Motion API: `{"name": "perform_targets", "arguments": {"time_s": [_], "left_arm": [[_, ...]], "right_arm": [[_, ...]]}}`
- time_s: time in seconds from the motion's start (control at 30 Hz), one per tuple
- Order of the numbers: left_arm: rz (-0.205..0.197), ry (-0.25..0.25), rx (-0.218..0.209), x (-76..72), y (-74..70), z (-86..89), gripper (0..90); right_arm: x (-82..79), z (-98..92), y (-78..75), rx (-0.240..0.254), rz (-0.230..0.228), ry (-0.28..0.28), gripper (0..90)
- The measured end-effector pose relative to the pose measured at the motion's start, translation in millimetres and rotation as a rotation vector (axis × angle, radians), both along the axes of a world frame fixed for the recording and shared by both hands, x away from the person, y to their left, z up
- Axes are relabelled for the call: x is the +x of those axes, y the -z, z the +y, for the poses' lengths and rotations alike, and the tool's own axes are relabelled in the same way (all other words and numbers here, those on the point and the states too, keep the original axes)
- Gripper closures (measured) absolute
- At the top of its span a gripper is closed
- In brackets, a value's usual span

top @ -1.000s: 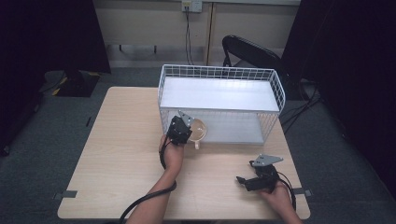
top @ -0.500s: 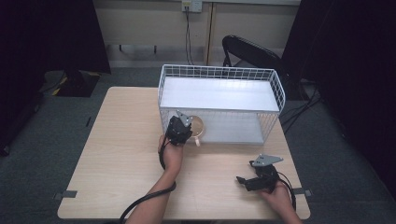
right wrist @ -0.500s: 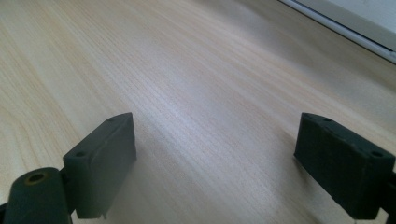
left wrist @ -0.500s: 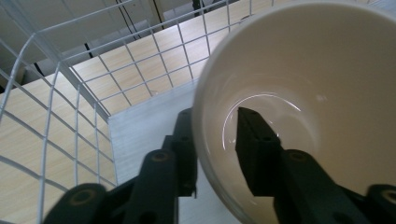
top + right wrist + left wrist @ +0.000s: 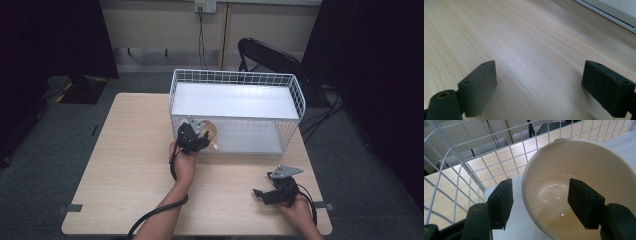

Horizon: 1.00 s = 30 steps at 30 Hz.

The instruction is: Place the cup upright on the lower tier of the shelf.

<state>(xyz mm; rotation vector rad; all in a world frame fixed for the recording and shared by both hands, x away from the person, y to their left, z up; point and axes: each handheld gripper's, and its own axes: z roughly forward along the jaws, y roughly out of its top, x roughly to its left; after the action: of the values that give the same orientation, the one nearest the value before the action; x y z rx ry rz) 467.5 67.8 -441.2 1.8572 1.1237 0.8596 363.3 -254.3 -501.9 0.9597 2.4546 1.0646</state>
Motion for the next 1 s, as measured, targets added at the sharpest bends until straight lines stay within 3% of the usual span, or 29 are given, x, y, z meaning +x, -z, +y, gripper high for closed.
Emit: {"name": "perform_targets", "arguments": {"time_s": [0.23,0.47,0.77,1.0], "left_arm": [[-0.004,0.002,-0.034,-0.3,-6.7,5.0,32.4],[-0.009,0.001,-0.026,-4.9,-7.3,7.5,30.7],[-0.014,0.008,-0.038,-11.1,-20.9,14.6,30.7],[-0.005,0.026,-0.06,-24.5,-26.8,17.1,31.6]], "right_arm": [[-0.1,0.0,0.0,0.0,0.0,0.0,11.9],[-0.2,-0.1,0.0,0.0,0.0,0.001,11.9],[-0.3,-0.1,0.0,0.0,-0.001,0.002,11.9],[-0.6,-0.1,0.0,-0.001,0.0,0.004,11.9]]}}
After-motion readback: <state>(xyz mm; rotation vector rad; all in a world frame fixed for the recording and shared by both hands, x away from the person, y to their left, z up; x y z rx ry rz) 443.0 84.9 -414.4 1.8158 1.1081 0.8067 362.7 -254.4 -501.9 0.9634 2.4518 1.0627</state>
